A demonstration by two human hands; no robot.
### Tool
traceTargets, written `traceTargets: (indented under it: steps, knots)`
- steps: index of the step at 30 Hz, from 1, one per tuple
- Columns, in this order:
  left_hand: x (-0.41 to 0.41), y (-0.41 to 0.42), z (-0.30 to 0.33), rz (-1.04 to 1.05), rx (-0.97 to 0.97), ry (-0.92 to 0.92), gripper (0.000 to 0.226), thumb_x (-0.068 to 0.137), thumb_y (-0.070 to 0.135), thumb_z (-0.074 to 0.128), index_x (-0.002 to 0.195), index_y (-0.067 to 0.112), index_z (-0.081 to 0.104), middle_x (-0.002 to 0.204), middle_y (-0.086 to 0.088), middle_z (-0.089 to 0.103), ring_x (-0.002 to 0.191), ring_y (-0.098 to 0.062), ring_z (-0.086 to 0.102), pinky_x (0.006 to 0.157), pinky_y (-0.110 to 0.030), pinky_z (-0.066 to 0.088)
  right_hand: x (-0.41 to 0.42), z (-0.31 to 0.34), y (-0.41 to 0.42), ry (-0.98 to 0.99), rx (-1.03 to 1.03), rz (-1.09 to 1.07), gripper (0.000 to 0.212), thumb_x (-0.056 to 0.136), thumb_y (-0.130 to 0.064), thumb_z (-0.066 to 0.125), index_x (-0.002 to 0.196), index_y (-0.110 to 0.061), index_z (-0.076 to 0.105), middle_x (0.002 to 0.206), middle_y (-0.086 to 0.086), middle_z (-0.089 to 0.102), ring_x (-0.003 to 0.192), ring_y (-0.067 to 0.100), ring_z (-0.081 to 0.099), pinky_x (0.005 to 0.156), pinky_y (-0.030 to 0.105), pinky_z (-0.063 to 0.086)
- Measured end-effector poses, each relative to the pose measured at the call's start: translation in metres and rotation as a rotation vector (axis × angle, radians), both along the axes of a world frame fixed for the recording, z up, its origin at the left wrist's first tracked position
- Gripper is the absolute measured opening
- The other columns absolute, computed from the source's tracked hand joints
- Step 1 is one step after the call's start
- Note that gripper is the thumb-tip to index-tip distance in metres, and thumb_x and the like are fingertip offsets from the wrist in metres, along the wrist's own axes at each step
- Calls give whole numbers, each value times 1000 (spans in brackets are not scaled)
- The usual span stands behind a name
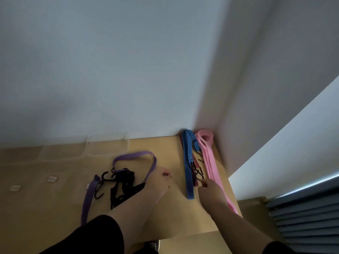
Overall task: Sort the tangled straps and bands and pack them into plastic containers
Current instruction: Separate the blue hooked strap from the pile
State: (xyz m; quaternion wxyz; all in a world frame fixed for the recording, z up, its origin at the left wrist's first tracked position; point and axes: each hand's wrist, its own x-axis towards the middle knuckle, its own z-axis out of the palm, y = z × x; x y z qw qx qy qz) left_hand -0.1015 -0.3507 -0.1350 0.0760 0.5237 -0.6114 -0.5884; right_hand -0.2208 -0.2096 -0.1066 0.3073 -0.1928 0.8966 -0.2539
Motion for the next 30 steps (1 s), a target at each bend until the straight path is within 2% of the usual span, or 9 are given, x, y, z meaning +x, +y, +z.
traceTargets:
  steps: [3,9,13,16,18,21,23,27,30]
  knots:
    - [-13,0,-4,-15,118,0,17,87,2,56,79,15,63,78,-10,61,69,-22,59,67,-37,52,-25,-8,-23,110,87,55,29,101,-10,45,122,-18,63,103,-2,61,83,11,56,76,19,49]
    - [-44,-7,-14,-101,163,12,14,97,16,59,88,26,58,98,-12,69,92,-26,70,80,-39,61,-74,-34,-71,219,262,135,27,100,-13,45,123,-12,59,110,8,61,94,23,64,73,28,50]
    - [-60,-19,-31,-75,144,-17,23,95,20,51,75,31,58,87,-5,68,86,-24,69,86,-47,59,-73,-52,-90,186,333,192,23,103,-15,42,116,-9,60,102,7,64,82,17,60,68,28,49]
    - [-67,-30,-41,-87,162,-20,21,87,25,50,82,23,71,83,-10,72,83,-31,70,83,-52,58,-65,-59,-103,158,353,240,24,103,-15,44,116,-8,63,111,8,59,86,19,63,75,31,56]
    - [-69,-36,-44,-94,143,-20,23,84,33,51,88,29,74,81,0,74,82,-23,71,82,-49,58,-60,-60,-111,174,350,249,28,101,-20,47,122,-10,63,117,8,53,92,21,60,80,31,55]
    - [-69,-43,-39,-32,136,-26,19,87,32,54,80,39,71,79,2,75,79,-20,72,80,-50,59,-54,-61,-116,201,290,277,38,98,-24,49,134,-16,58,135,8,42,116,27,48,97,36,49]
    - [-67,-46,-37,2,116,-42,28,93,23,56,74,41,67,78,1,74,78,-22,71,78,-49,60,-51,-64,-119,171,201,292,44,96,-19,51,140,-14,53,144,7,38,120,27,49,102,36,49]
    - [-68,-42,-44,6,95,-39,21,85,33,54,76,38,73,75,1,74,74,-22,71,73,-48,59,-54,-66,-122,104,72,271,38,92,-12,50,128,-13,61,133,4,54,104,20,58,85,30,52]
    - [-73,-37,-54,2,84,-49,19,84,31,58,80,24,75,71,-4,72,72,-28,69,68,-49,56,-60,-66,-119,91,8,321,32,88,-8,49,114,-16,65,116,1,57,92,15,53,71,20,40]
